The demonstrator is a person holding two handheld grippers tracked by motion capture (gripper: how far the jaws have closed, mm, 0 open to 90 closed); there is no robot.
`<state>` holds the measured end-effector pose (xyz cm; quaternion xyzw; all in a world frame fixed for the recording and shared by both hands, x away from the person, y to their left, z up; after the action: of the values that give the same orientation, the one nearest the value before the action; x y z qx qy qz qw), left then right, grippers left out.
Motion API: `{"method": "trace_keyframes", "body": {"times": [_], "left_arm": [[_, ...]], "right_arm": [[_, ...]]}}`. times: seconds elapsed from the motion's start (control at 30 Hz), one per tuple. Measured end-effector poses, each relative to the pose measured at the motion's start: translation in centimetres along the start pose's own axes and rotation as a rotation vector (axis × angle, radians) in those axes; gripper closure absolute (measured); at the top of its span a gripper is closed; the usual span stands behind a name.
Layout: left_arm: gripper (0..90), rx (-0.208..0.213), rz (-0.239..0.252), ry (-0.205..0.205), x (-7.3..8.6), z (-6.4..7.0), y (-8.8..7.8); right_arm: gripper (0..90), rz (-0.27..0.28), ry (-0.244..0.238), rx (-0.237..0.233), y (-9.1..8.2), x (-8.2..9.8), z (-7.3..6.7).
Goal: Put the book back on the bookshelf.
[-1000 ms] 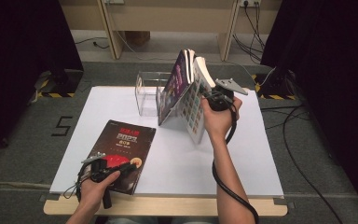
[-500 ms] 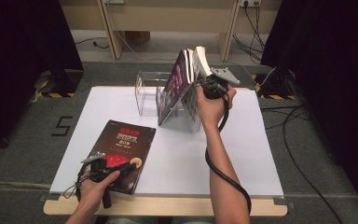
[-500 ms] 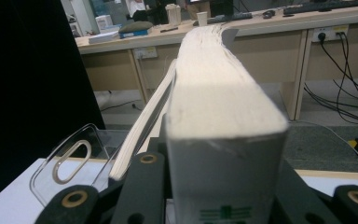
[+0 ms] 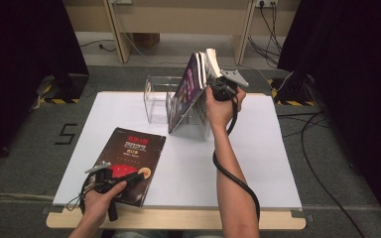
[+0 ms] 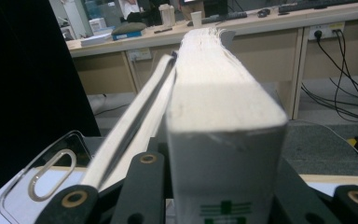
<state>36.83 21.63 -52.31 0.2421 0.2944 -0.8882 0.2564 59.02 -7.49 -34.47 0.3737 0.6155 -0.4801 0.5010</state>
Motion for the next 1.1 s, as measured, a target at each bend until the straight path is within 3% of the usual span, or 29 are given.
{"method": "trace_keyframes", "body": {"times": [0.2, 0.57, 0.8, 1.1], "left_arm": [[53.7, 0.0, 0.0, 0.001, 0.0, 0.0, 0.0], [53.7, 0.001, -0.004, 0.006, 0.2, 0.2, 0.0], [53.7, 0.001, -0.008, 0.006, 0.3, 0.2, 0.2], [53.6, 0.003, -0.008, 0.006, 0.3, 0.3, 0.2]], "right_arm": [[74.0, 0.001, -0.002, 0.017, 0.2, 1.0, 0.1], [66.9, -0.09, -0.002, -0.025, -1.1, 1.4, 0.0], [64.8, -0.119, -0.003, -0.032, -2.1, 1.5, 0.1], [67.1, -0.158, 0.006, -0.014, -1.0, 0.3, 0.4]]}}
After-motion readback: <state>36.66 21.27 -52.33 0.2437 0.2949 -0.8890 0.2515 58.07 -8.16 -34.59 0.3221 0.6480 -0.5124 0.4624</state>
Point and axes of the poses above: each handheld gripper's, and its own axes: y roughly forward along the jaws, x roughly out of its underside, z roughly to its right, the point moved 6 cm from there along y, roughly forward along the jaws, and after that the axes turned 8 degrees about -y, right-handed, at the moved point
